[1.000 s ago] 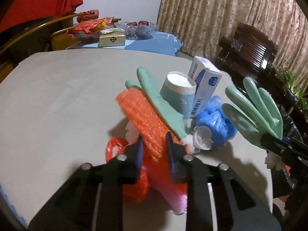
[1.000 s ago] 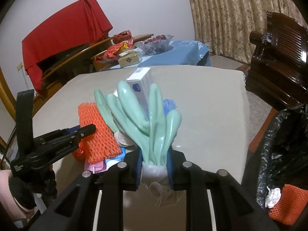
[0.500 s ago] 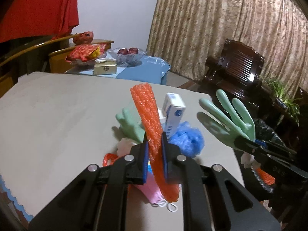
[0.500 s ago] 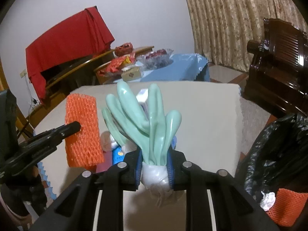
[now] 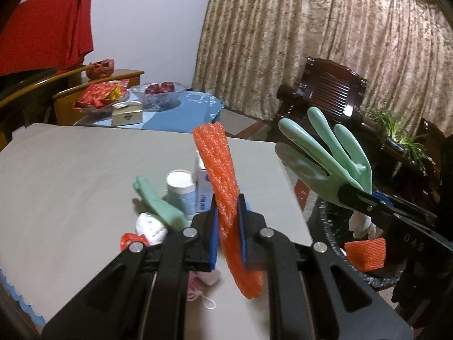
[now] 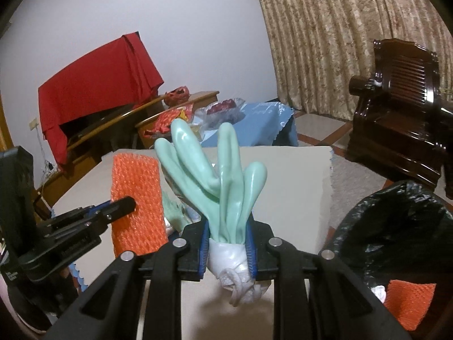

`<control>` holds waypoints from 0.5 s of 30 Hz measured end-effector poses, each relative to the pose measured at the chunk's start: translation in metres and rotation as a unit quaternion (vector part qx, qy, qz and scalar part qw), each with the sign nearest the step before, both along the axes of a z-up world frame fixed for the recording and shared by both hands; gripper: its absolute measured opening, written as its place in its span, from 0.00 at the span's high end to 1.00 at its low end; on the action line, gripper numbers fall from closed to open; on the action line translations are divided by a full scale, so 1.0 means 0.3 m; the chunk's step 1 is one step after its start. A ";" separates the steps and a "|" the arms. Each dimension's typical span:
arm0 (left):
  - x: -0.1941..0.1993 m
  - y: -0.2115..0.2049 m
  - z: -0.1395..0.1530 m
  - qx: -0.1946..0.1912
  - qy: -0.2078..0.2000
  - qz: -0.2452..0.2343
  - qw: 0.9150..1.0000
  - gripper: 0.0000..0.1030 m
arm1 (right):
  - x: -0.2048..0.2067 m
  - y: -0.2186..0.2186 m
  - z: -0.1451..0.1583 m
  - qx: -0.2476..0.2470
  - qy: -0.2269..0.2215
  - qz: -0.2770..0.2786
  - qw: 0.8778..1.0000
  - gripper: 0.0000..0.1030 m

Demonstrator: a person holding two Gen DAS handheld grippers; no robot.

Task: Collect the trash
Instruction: 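Carry both items over the bin and open both grippers to drop them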

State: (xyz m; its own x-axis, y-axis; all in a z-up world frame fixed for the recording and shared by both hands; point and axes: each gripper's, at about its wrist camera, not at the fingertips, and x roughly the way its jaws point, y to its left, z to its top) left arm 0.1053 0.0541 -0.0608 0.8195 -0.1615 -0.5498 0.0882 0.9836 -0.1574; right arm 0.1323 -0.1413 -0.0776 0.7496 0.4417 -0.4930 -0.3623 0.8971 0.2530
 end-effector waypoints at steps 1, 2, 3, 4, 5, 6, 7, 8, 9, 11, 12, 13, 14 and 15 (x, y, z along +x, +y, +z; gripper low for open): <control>-0.001 -0.014 0.003 0.000 -0.001 -0.004 1.000 0.89 | -0.006 -0.014 0.006 0.001 -0.001 -0.004 1.000 0.79; -0.001 -0.027 0.006 0.000 -0.002 -0.008 1.000 0.89 | -0.012 -0.026 0.010 0.001 -0.002 -0.007 1.000 0.79; -0.001 -0.038 0.007 -0.001 -0.002 -0.011 1.000 0.89 | -0.017 -0.034 0.010 0.002 -0.003 -0.010 1.000 0.79; -0.001 -0.055 0.010 -0.002 -0.003 -0.016 1.000 0.89 | -0.024 -0.050 0.013 0.003 -0.004 -0.015 1.000 0.79; 0.000 -0.066 0.012 -0.004 -0.003 -0.019 1.000 0.89 | -0.031 -0.060 0.015 0.003 -0.004 -0.019 1.000 0.79; 0.001 -0.080 0.013 -0.004 -0.003 -0.024 1.000 0.89 | -0.039 -0.079 0.018 0.004 -0.005 -0.025 1.000 0.79; 0.003 -0.098 0.016 -0.005 -0.004 -0.029 1.000 0.89 | -0.046 -0.092 0.023 0.004 -0.006 -0.029 1.000 0.79; 0.005 -0.117 0.018 -0.004 -0.004 -0.036 0.999 0.89 | -0.049 -0.110 0.027 0.005 -0.006 -0.033 0.999 0.79; 0.005 -0.131 0.017 -0.004 -0.005 -0.040 0.999 0.89 | -0.057 -0.132 0.030 0.005 -0.007 -0.041 0.999 0.79; 0.007 -0.168 0.021 -0.004 -0.006 -0.052 0.999 0.89 | -0.071 -0.172 0.036 0.006 -0.008 -0.054 0.998 0.79; 0.009 -0.184 0.023 -0.004 -0.007 -0.058 0.998 0.89 | -0.072 -0.187 0.036 0.007 -0.009 -0.059 0.998 0.79; 0.012 -0.206 0.025 -0.004 -0.008 -0.065 0.998 0.89 | -0.080 -0.216 0.039 0.007 -0.010 -0.069 0.998 0.79; 0.014 -0.225 0.026 -0.003 -0.009 -0.071 0.997 0.89 | -0.084 -0.232 0.038 0.007 -0.010 -0.074 0.997 0.79; 0.017 -0.243 0.028 -0.003 -0.010 -0.077 0.997 0.89 | -0.091 -0.254 0.040 0.006 -0.011 -0.081 0.997 0.79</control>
